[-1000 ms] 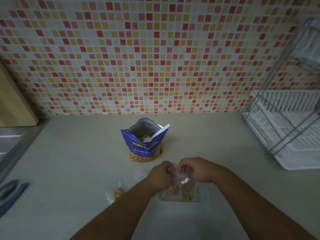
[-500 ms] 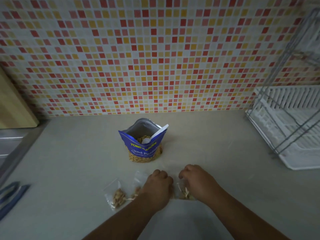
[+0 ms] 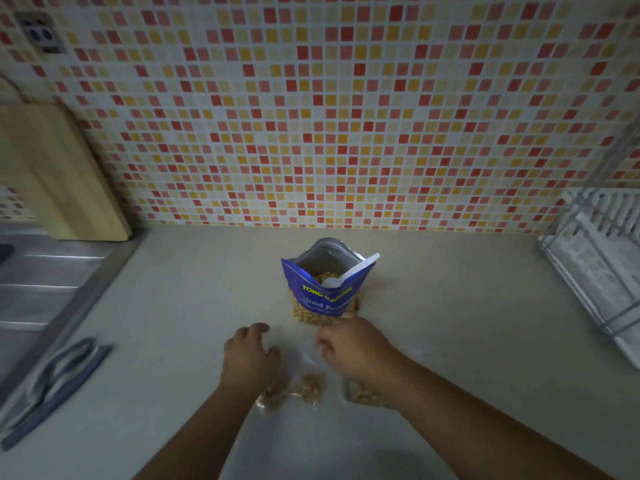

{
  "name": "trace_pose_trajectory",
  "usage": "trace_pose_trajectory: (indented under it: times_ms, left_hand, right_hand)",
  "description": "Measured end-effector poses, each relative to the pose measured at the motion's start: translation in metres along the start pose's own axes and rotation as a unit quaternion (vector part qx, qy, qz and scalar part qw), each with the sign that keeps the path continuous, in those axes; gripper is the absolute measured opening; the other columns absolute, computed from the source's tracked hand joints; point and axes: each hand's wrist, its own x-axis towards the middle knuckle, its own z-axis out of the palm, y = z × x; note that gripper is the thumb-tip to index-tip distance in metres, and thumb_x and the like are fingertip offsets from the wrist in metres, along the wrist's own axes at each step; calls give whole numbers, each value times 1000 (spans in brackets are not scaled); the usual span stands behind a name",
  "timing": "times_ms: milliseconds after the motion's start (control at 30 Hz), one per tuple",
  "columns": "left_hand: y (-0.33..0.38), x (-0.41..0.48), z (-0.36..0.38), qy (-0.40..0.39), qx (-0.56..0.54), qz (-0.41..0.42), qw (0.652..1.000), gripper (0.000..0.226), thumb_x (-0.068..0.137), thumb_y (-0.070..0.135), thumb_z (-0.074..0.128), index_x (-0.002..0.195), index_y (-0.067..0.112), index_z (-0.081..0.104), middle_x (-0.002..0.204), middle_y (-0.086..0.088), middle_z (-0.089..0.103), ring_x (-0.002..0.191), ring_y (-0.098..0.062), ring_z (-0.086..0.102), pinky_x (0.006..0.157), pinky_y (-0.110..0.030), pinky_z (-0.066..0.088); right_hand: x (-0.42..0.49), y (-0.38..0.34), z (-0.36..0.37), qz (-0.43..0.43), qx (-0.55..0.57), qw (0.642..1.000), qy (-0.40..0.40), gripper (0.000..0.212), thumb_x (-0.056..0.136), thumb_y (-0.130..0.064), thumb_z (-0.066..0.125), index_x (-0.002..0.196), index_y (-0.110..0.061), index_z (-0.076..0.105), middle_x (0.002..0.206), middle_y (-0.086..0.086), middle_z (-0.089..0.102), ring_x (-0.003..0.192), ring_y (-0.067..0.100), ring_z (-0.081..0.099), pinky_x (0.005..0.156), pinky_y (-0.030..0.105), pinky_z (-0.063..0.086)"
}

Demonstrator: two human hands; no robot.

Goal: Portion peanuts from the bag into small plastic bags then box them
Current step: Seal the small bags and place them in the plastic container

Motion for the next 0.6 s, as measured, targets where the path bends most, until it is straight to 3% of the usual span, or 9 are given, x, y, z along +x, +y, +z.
trace_pose_trajectory:
  times_ms: [33,67,100,167,267,367,433,533,600]
  left_hand:
    - [-13,0,-3,-49,86,-19,995,53,76,38,50,123,14,54,119,-12,58,114,-31,54,99,-36,37]
    - [-23,0,-2,-93,149,-20,984,56,76,43,43,125,17,52,122,-10,56,118,-32,50,100,-38,36]
    - [-31,0,0,-122,187,-7,975,61,72,47,32,122,18,53,121,-9,56,118,-33,49,97,-40,38]
    - [-42,1,8,-148,225,26,963,66,66,43,23,115,19,59,115,-9,60,111,-36,50,92,-41,41]
    - [-41,1,10,-172,247,15,953,57,67,40,26,107,18,61,115,-8,61,109,-34,51,89,-37,42]
    - [-26,-5,-8,-140,76,-9,987,16,76,40,47,76,25,53,101,-7,67,101,-29,61,79,-27,41]
    - [-20,-6,-22,-126,-95,-20,987,18,71,38,61,66,24,51,82,-1,68,86,-21,64,68,-25,41]
    - [4,-10,-47,-170,-333,11,927,29,55,41,66,68,16,58,66,1,66,65,-12,58,64,-28,42]
    - [28,-10,-58,-225,-435,33,871,23,58,30,70,71,15,59,64,4,66,60,-10,58,62,-25,45]
  right_hand:
    - [8,-11,1,-12,-35,998,-45,26,50,-40,80,58,-18,68,58,-3,67,62,10,64,59,15,46]
    - [15,-19,7,-14,-79,996,-39,31,41,-40,83,51,-16,65,51,-3,64,54,9,63,56,13,44]
    - [21,-25,13,-3,-93,993,-70,26,50,-36,82,59,-15,68,60,0,69,64,13,67,65,15,46]
    - [31,-34,25,26,-127,985,-109,21,83,-20,59,100,-11,68,104,8,71,109,26,59,96,29,39]
    - [32,-37,44,60,-150,980,-118,30,89,-14,46,115,-8,61,122,12,61,127,33,40,109,40,25]
    - [31,-41,45,63,-83,989,-103,29,86,-19,51,111,-11,62,118,13,62,123,32,44,106,38,28]
    - [27,-41,31,64,-7,995,-77,26,82,-23,55,105,-15,65,111,10,66,112,31,54,95,32,38]
    - [14,-30,-7,75,220,970,-68,13,79,-22,62,90,-17,68,91,2,68,89,18,61,72,22,42]
    - [1,-11,-35,87,334,936,-75,3,76,-19,65,76,-22,64,77,-1,64,77,10,57,67,21,43]
